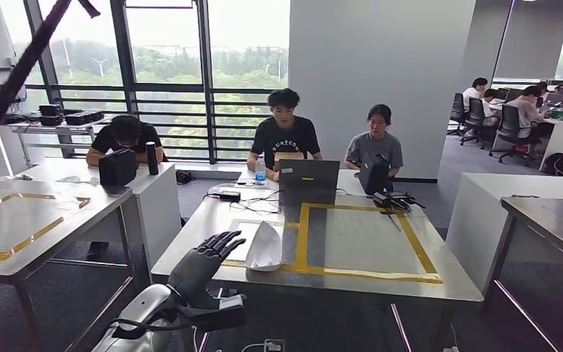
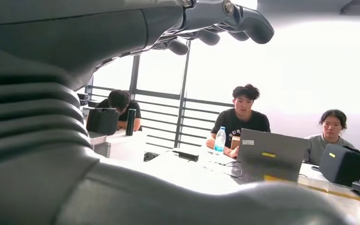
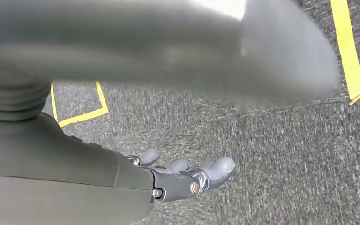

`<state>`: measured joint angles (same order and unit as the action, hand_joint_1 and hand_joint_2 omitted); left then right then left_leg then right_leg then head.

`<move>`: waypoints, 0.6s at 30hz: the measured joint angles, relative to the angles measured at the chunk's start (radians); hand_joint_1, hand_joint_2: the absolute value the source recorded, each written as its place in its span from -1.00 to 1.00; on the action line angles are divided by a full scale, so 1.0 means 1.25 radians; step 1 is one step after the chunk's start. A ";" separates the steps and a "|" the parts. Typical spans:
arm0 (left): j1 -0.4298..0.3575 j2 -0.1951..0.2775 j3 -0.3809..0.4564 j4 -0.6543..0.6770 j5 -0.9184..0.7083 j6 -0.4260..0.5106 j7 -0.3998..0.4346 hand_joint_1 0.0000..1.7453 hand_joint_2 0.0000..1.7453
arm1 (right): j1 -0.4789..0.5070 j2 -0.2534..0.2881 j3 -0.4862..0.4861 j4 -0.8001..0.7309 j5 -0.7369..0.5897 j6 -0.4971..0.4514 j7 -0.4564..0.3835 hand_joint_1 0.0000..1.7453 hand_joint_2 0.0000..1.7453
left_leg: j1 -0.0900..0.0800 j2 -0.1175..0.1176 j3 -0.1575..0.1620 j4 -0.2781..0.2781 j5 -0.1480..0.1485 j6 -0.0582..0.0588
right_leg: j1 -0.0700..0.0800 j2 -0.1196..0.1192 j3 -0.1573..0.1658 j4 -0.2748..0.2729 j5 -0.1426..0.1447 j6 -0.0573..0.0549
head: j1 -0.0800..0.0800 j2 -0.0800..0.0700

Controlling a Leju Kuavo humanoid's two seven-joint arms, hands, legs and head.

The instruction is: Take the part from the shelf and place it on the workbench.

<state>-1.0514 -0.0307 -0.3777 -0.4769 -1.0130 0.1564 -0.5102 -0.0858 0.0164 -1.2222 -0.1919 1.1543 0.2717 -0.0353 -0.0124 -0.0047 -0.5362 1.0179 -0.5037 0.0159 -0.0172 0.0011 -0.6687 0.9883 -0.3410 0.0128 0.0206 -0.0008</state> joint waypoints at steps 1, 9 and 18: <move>0.000 0.000 0.000 0.001 0.002 0.000 0.002 -1.00 1.00 | 0.000 0.000 0.000 0.000 0.001 -0.001 0.000 -1.00 1.00 | 0.000 0.000 0.000 0.000 0.000 0.000 | 0.000 0.000 0.000 0.000 0.000 0.001 | 0.000 0.000; 0.070 -0.001 0.003 0.010 0.061 -0.017 0.030 -1.00 1.00 | 0.012 0.000 0.057 -0.005 -0.055 -0.016 0.002 -1.00 1.00 | 0.000 0.000 -0.008 -0.001 -0.002 0.001 | 0.000 0.000 -0.003 0.001 -0.004 0.010 | 0.000 0.000; 0.218 0.000 0.034 0.016 0.178 -0.033 0.089 -1.00 1.00 | 0.039 0.000 0.191 -0.026 -0.190 -0.048 0.005 -1.00 1.00 | 0.001 0.000 -0.009 -0.002 -0.002 0.000 | 0.000 0.000 -0.006 0.004 -0.005 0.008 | 0.000 0.000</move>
<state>-0.7795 -0.0304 -0.3351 -0.4562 -0.7905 0.1155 -0.3991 -0.0370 0.0160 -0.9840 -0.2242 0.9172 0.2121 -0.0291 -0.0113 -0.0044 -0.5477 1.0155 -0.5061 0.0157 -0.0168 0.0008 -0.6761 0.9929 -0.3479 0.0233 0.0206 -0.0008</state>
